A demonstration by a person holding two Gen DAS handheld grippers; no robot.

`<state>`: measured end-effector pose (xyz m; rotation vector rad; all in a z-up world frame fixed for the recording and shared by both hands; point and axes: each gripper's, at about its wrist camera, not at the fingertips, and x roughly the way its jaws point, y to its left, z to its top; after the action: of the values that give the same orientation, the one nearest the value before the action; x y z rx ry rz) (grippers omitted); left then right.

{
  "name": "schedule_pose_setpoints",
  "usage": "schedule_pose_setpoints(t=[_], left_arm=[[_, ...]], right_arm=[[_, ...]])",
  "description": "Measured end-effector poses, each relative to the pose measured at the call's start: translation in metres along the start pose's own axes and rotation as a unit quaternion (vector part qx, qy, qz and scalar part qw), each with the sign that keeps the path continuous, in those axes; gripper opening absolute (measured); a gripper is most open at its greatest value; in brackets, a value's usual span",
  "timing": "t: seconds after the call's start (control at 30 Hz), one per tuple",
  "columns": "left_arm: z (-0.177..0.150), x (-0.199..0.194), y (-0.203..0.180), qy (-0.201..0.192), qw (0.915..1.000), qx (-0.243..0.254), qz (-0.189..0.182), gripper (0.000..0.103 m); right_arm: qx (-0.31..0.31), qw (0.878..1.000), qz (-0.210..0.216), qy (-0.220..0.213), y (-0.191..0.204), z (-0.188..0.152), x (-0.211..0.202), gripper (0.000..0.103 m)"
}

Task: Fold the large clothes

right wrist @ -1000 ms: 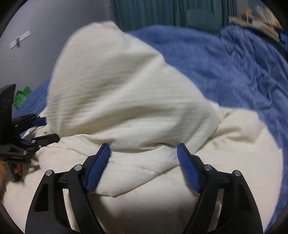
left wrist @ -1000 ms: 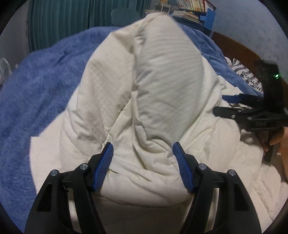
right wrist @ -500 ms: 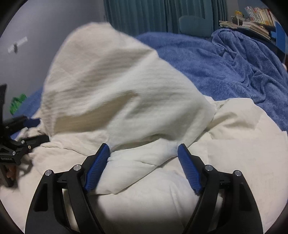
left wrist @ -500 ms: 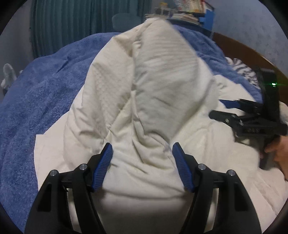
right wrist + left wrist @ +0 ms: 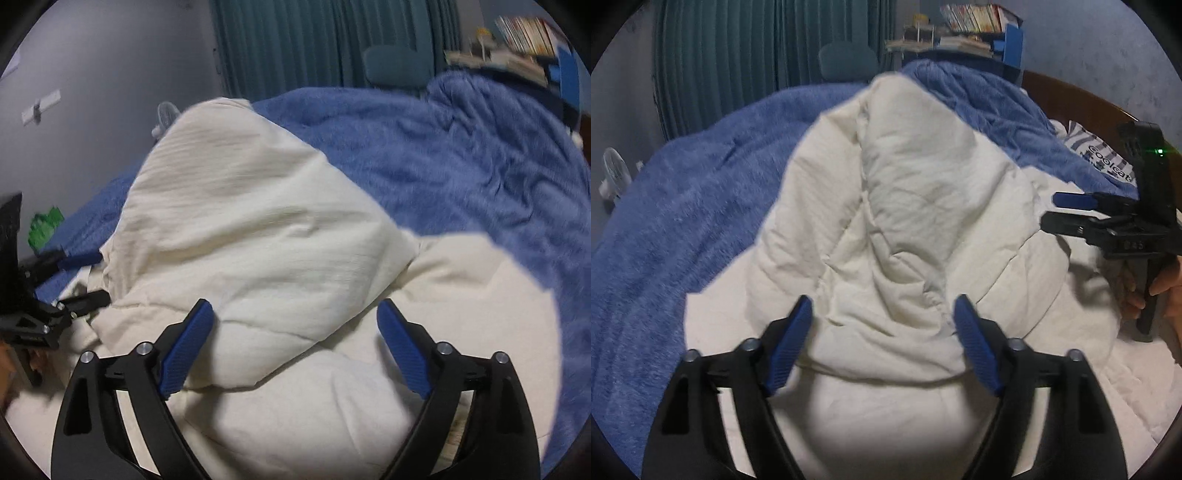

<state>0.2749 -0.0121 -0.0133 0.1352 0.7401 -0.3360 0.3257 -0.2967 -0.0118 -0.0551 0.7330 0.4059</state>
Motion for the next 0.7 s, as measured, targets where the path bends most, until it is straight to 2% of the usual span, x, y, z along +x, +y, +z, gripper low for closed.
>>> schedule_pose_setpoints(t=[0.03,0.1,0.17,0.3,0.43,0.53,0.63,0.7], left_arm=[[-0.002,0.002,0.0,0.001,1.0,0.002,0.005,0.08],[-0.007,0.018,-0.002,0.029,0.9995,-0.001,0.014,0.08],[-0.009,0.019,0.0,0.023,0.9996,-0.007,0.015,0.08],[-0.002,0.004,0.0,0.024,0.9996,-0.006,0.016,0.08],[0.006,-0.025,0.0,0.023,0.9995,0.002,0.02,0.08],[0.007,-0.06,-0.01,0.024,0.9984,0.029,0.041,0.08],[0.0,-0.103,-0.022,0.023,0.9955,0.06,0.07,0.08],[-0.01,-0.139,-0.029,0.014,0.9951,0.068,0.071,0.08]], right_arm=[[-0.005,1.0,-0.003,-0.001,0.002,0.0,0.0,0.087],[-0.004,1.0,-0.002,0.021,0.004,-0.005,0.012,0.087],[-0.004,0.999,-0.005,0.043,0.006,-0.014,0.026,0.087],[0.006,0.999,0.001,0.033,0.003,-0.008,0.008,0.087],[0.002,1.0,-0.015,0.014,0.009,0.012,-0.031,0.087],[0.011,0.999,-0.035,0.015,0.016,0.019,-0.075,0.087],[0.018,0.999,-0.046,0.018,0.023,0.007,-0.125,0.087],[0.033,0.998,-0.05,0.017,0.027,-0.009,-0.161,0.088]])
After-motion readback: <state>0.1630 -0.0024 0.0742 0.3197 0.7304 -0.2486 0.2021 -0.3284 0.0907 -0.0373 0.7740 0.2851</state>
